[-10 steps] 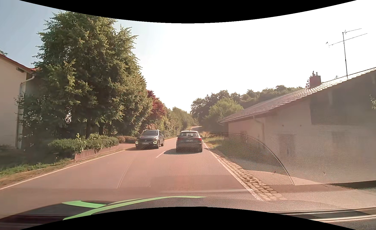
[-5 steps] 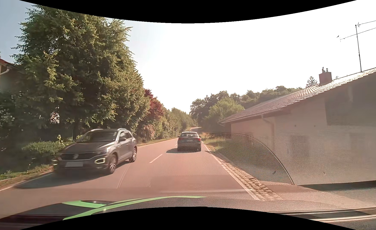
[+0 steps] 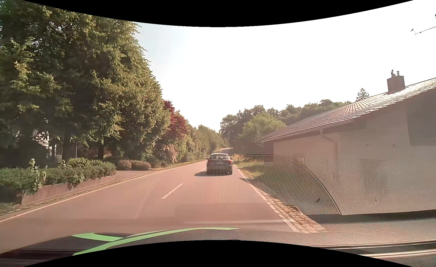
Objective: Follow the waypoints while adhering to traffic rules and regulations
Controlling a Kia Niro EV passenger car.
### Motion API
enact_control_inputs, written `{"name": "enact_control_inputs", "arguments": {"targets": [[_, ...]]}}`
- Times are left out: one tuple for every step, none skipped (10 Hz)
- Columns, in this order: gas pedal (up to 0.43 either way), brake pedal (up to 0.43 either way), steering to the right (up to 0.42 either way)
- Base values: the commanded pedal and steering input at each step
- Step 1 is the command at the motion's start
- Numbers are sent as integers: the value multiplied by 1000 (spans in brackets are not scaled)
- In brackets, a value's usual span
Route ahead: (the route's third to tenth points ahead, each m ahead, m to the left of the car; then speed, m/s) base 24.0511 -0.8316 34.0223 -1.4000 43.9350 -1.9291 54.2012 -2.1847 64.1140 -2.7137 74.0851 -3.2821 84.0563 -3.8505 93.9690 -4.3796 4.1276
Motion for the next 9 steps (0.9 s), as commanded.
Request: {"name": "enact_control_inputs", "arguments": {"targets": [[280, 0, 4], [280, 0, 3], [280, 0, 3], [280, 0, 3], [280, 0, 4], [280, 0, 3], [280, 0, 3], [280, 0, 3], [287, 0, 3]]}}
